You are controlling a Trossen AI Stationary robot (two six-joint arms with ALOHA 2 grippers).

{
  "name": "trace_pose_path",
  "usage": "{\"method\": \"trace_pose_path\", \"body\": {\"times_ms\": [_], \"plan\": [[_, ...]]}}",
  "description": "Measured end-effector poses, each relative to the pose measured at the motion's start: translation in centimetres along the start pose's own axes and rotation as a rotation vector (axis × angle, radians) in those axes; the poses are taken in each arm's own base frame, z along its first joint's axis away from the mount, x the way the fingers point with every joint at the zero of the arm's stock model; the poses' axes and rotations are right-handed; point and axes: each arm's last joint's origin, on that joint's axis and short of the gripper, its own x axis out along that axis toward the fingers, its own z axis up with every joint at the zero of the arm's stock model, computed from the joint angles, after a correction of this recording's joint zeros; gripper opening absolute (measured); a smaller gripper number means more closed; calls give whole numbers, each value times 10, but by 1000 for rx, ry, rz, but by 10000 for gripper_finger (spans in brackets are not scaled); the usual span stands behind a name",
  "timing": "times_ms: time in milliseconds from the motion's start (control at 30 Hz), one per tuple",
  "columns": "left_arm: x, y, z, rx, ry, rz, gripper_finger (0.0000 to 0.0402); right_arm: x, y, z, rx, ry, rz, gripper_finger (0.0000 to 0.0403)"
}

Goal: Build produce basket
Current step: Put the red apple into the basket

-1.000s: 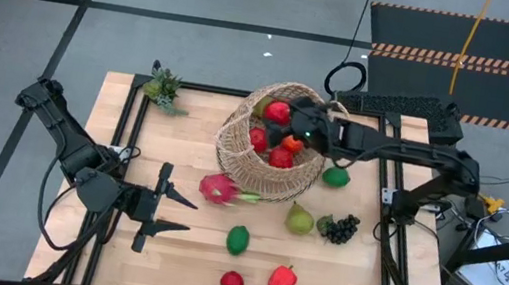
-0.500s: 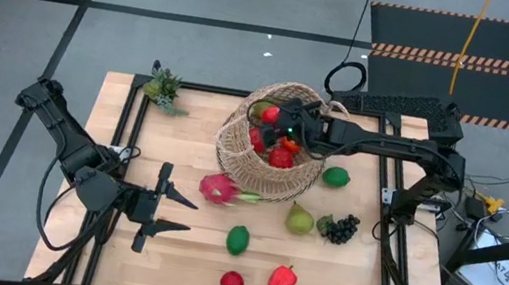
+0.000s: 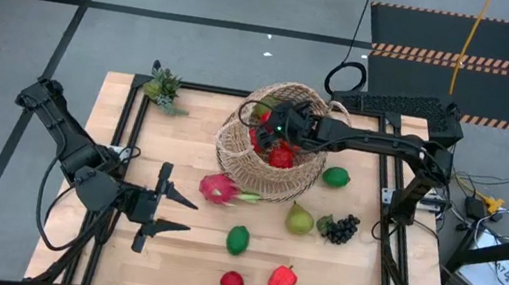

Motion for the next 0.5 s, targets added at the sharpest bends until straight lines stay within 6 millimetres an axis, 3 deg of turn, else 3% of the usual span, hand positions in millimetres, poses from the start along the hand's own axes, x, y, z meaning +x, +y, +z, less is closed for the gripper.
{"method": "trace_pose_path", "body": {"times_ms": [500], "plan": [[0,0,-1,-84,8,-2,209,-5,1,1,-153,12,53,400]]}}
